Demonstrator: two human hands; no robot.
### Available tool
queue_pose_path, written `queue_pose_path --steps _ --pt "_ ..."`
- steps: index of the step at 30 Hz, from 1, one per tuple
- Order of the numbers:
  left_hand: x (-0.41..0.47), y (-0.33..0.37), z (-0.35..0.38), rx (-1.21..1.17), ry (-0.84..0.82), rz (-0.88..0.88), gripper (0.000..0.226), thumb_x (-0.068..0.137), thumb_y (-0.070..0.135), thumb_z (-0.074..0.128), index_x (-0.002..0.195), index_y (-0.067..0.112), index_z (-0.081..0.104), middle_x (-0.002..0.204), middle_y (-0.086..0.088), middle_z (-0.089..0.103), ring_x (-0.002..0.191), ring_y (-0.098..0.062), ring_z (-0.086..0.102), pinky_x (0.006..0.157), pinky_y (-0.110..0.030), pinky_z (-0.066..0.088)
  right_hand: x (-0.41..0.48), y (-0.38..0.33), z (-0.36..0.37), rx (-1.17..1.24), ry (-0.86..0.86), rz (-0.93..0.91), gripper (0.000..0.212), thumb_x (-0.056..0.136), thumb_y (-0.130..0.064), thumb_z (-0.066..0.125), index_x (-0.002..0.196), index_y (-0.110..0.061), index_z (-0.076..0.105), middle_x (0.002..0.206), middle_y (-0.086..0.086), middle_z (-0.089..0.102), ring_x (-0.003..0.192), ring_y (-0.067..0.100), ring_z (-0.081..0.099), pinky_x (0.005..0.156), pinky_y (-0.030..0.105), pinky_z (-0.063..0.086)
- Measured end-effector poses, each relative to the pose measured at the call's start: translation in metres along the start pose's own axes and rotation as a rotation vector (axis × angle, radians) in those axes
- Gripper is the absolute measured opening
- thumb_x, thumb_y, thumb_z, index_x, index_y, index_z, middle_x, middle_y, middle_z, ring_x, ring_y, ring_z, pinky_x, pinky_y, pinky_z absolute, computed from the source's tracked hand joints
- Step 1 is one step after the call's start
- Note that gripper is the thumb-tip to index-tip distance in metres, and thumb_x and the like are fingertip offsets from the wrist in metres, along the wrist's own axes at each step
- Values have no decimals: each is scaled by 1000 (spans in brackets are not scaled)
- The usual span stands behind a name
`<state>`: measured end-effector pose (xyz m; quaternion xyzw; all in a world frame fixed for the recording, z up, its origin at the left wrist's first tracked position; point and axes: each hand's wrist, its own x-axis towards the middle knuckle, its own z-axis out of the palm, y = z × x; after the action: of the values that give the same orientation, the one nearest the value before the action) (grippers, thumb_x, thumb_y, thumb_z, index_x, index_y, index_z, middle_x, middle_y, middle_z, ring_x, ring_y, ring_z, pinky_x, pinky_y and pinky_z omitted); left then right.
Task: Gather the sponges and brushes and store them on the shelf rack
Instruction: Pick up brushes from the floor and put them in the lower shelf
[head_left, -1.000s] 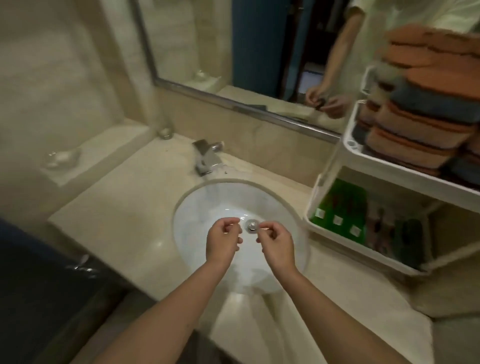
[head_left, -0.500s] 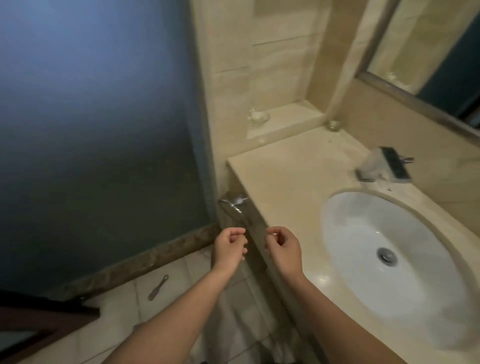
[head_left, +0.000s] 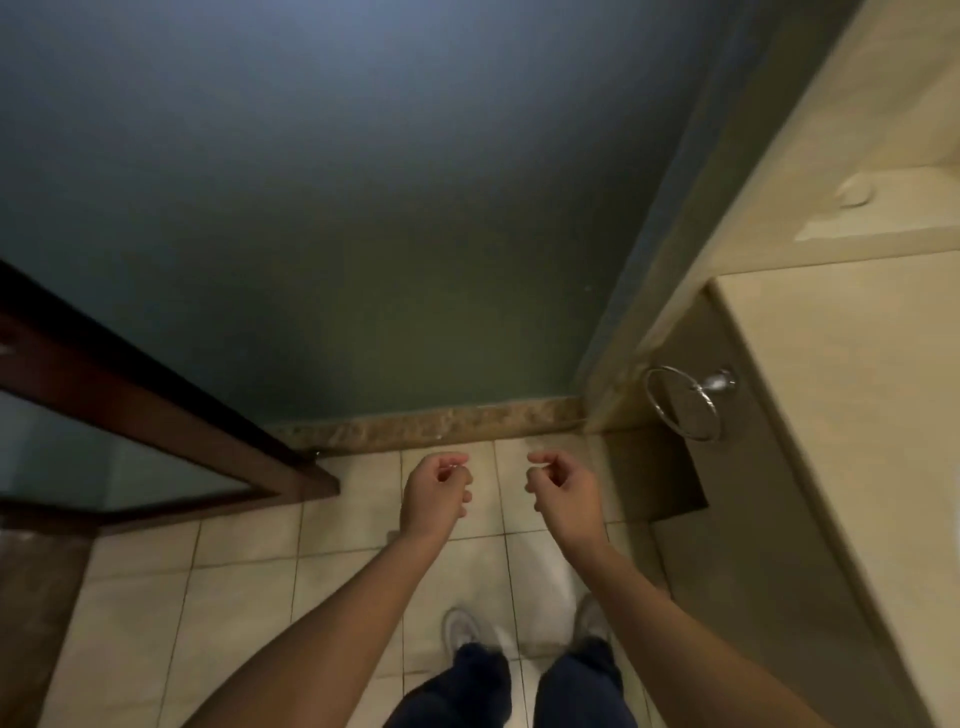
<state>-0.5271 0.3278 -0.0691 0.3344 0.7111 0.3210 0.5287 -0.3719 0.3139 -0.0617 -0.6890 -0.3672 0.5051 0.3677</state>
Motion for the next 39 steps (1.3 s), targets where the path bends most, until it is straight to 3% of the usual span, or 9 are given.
queue_pose_path --steps 4,8,13,18,21,27,31,35,39 --pt "29 -35 -38 -70 74 -106 21 91 3 51 92 21 62 86 -7 64 65 -17 59 61 -39 56 23 19 46 -133 -155 62 17 88 -8 57 98 -20 64 77 10 62 69 20 57 70 42 54" --pt "64 -80 -65 -101 158 -186 17 93 7 52 103 17 61 90 -4 67 72 -11 65 58 -26 52 62 45 92 -256 -276 98 16 84 -12 60 95 -24 63 70 1 59 64 17 56 69 40 52" --pt "127 -165 -79 -160 238 -320 16 92 4 53 98 16 62 91 -9 65 75 -18 62 64 -32 54 121 119 162 -380 -394 155 18 83 -15 61 96 -27 62 76 -4 59 68 14 58 72 34 51" --pt "192 -260 -78 -169 284 -419 17 91 6 55 104 16 61 95 -10 67 81 -19 66 69 -31 56 173 214 223 -486 -464 195 17 85 -18 62 100 -25 62 80 -6 60 67 12 56 66 34 50" --pt "233 -319 -74 -172 290 -442 17 92 8 56 101 21 61 97 -7 67 84 -19 66 70 -30 57 204 280 259 -561 -521 171 16 87 -18 61 101 -26 61 84 -7 60 68 10 56 61 26 48" --pt "301 -432 -52 -259 313 -547 18 92 6 57 110 9 60 91 -6 66 80 -20 64 75 -37 53 260 405 316 -704 -627 105 22 87 -18 63 108 -20 61 89 -8 61 82 13 60 72 23 48" --pt "341 -490 -37 -364 338 -617 20 94 9 55 114 10 57 97 -7 65 85 -22 64 81 -37 54 289 479 349 -739 -680 76 32 86 -16 62 118 -16 60 104 -2 66 96 17 63 81 22 46" --pt "381 -530 -27 -508 386 -697 23 101 22 46 119 9 53 111 -13 62 98 -28 63 86 -39 53 313 530 383 -722 -700 74 41 88 -29 65 127 -19 58 119 -1 65 107 17 61 95 35 49" --pt "412 -560 -25 -614 454 -771 36 103 31 40 129 7 49 120 -12 55 103 -26 58 87 -38 51 328 562 412 -655 -700 70 35 86 -18 63 121 -17 63 117 0 67 107 16 62 91 29 47"
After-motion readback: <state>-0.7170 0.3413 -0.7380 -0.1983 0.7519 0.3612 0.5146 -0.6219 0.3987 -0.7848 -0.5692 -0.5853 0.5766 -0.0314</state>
